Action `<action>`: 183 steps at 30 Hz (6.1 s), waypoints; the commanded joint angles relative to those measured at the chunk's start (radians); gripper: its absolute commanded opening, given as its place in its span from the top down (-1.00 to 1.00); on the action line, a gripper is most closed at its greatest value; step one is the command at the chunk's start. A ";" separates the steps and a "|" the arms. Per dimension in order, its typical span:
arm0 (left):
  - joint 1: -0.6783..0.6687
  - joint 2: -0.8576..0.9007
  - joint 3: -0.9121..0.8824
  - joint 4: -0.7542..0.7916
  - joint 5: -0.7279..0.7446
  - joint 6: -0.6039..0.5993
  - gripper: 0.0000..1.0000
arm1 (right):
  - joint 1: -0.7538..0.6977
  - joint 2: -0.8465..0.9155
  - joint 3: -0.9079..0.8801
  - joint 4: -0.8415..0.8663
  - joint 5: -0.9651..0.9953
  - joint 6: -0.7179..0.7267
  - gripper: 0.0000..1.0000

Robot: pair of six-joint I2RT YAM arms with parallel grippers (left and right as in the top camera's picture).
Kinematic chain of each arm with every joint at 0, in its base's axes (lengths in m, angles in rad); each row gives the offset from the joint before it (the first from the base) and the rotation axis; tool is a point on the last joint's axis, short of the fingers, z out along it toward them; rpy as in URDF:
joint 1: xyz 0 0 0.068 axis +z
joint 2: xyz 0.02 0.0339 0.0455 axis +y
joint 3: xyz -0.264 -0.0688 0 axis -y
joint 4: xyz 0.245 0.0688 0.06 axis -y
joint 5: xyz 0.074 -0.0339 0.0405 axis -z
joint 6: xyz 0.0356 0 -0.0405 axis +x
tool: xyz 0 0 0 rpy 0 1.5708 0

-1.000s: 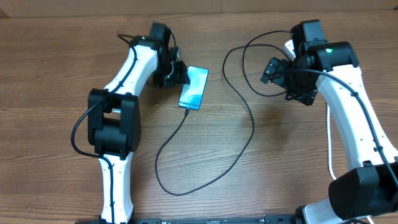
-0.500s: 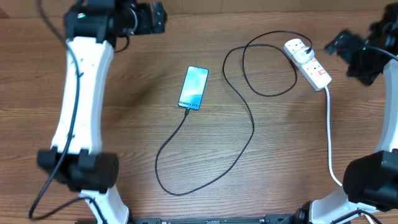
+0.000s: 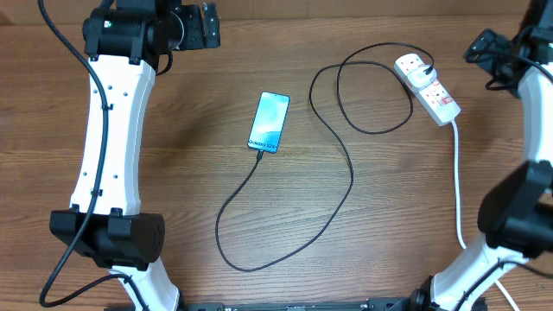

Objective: Plug charger to phone and switch on socket

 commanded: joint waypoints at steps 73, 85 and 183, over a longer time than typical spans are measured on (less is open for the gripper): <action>-0.007 0.005 -0.001 0.001 -0.017 0.016 -0.99 | 0.027 0.365 0.018 0.053 -0.133 -0.028 -1.00; -0.007 0.005 -0.001 0.001 -0.017 0.016 -1.00 | 0.028 0.365 0.018 0.050 -0.177 -0.032 -1.00; -0.007 0.005 -0.001 0.001 -0.017 0.016 -1.00 | 0.270 -1.246 -0.512 -0.500 -0.121 0.045 -1.00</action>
